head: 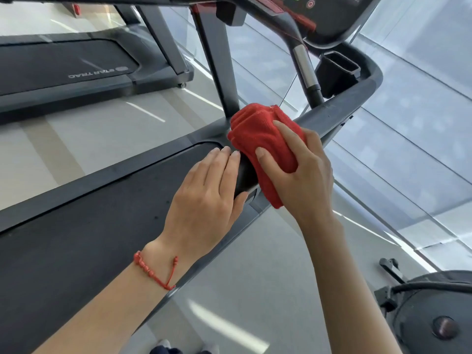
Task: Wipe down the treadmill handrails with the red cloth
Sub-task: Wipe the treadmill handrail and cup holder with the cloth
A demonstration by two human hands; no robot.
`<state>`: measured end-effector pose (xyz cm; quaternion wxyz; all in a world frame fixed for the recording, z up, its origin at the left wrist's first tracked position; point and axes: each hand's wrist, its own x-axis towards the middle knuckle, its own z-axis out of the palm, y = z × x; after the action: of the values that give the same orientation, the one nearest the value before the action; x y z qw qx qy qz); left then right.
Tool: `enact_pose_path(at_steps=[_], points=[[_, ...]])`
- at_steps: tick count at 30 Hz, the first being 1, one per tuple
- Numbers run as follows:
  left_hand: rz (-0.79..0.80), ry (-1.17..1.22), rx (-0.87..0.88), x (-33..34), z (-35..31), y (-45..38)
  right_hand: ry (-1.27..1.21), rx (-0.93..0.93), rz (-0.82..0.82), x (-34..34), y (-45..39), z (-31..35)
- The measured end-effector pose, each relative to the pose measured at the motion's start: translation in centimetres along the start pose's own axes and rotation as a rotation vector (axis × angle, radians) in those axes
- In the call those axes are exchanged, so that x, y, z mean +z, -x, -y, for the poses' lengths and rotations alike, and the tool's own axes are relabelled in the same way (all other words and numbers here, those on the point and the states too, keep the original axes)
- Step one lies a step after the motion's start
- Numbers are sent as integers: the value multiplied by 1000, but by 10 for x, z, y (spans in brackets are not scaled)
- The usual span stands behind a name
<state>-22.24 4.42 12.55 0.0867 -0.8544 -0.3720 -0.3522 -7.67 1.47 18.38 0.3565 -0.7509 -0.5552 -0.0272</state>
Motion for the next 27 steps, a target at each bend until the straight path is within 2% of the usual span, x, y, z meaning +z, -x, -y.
enact_pose_path(at_steps=[8,17,23,27], points=[[-14,-136,35,5,-11,-14,-98,146,-86,-2,-35,-32],[-31,-211,-27,18,-50,-30,-163,-17,0,-3,-48,-64],[-159,-275,-112,32,-60,-34,-193,49,-46,-5,-68,-89],[-222,-307,-122,37,-61,-35,-176,-34,-26,-4,-62,-87]])
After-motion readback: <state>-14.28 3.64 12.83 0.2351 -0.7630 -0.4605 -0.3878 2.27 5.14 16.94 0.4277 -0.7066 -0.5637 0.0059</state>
